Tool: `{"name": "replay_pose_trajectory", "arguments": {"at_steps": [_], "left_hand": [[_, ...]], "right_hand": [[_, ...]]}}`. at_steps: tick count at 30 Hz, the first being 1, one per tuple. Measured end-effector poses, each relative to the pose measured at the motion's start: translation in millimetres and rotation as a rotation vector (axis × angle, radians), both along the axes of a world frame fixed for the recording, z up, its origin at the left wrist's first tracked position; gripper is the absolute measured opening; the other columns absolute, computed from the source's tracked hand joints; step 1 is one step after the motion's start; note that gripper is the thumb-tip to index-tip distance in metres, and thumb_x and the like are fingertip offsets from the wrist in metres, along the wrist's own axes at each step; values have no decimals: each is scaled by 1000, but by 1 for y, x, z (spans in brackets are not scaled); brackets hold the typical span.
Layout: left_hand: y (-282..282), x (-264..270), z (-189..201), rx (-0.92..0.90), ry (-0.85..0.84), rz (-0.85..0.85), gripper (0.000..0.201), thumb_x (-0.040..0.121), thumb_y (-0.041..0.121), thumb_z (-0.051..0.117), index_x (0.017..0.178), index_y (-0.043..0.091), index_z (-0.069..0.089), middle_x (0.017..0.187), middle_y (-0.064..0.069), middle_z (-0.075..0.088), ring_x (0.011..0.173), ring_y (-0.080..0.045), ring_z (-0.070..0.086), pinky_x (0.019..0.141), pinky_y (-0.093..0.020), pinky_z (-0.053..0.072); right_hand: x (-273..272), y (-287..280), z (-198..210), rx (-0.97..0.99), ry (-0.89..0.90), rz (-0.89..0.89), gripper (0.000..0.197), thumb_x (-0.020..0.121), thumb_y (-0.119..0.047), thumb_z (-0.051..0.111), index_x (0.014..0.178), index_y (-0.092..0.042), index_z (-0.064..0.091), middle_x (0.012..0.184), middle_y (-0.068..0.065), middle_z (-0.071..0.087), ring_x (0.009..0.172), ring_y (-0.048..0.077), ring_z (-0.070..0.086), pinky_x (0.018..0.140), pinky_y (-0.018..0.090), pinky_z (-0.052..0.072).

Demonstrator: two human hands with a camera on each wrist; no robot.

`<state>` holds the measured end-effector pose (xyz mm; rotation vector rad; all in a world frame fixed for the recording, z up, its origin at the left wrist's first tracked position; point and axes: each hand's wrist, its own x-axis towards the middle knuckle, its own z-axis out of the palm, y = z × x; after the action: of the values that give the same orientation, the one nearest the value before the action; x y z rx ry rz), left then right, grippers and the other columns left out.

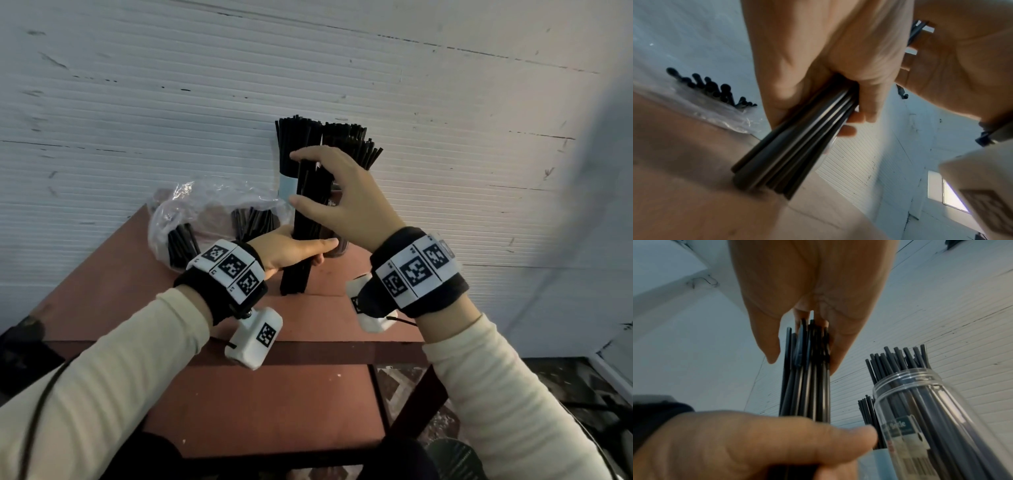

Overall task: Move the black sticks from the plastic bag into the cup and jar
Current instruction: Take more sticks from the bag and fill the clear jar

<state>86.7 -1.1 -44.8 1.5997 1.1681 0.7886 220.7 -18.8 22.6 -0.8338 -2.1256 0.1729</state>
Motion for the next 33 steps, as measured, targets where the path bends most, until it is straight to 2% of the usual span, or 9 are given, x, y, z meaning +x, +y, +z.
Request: {"name": "replay_pose_trajectory", "arguments": {"at_steps": [3,6,9,13,16,19,23,28,33], "left_hand": [[-2,2,5,37,-52,-4,34,88,40,65,77,8,59,66,1,57,77,-15,61,105,-41,42],[-12,4,18,94,-5,-80,33,91,36,62,64,18,55,63,4,56,79,-17,63,100,-37,45],[-21,7,28,141,57,-230,28,89,32,66,70,13,59,66,0,59,79,-20,65,90,-37,52],[-20,12,28,177,98,-301,47,76,40,73,90,-4,64,79,-15,65,78,-25,64,86,-40,54],[-17,14,26,170,29,-270,39,79,31,78,103,5,62,89,-5,64,81,-14,62,81,-34,53],[-9,20,31,264,-52,2,73,67,35,87,124,22,42,103,7,58,84,3,64,70,-17,53],[23,28,36,438,-158,230,108,51,35,93,132,34,22,121,6,38,113,-7,46,95,-26,42],[73,27,50,322,-41,178,130,62,23,89,151,25,-5,142,6,24,126,-7,31,102,-27,31],[89,29,40,229,-38,159,107,67,15,87,148,19,18,122,8,50,106,-7,53,85,-23,45]], "right_hand": [[6,-5,5,-5,148,-69,74,75,-34,80,133,-14,39,133,-1,43,121,9,46,98,16,42],[18,-9,12,-68,170,-140,80,64,-49,83,124,-16,41,123,-1,43,107,6,47,83,9,41],[26,-6,14,-299,48,25,60,68,-42,83,110,-8,57,108,8,56,91,3,52,75,13,42],[27,0,-1,-404,-56,192,25,82,-17,74,88,5,64,84,22,65,79,30,65,73,43,53],[32,8,3,-337,28,158,19,85,-9,70,85,8,63,74,17,64,65,17,63,61,31,53],[46,25,30,-276,229,110,12,83,-9,71,78,-2,64,60,-7,58,52,1,52,49,13,40],[70,58,70,-243,518,20,10,78,-17,68,73,-14,60,58,-4,53,49,13,43,43,21,31],[82,94,94,-277,666,-5,15,80,-14,67,70,-11,57,68,8,50,50,15,39,42,21,27],[82,122,101,-291,599,-112,21,77,-20,71,80,-5,57,68,11,49,54,19,40,44,24,30]]}}
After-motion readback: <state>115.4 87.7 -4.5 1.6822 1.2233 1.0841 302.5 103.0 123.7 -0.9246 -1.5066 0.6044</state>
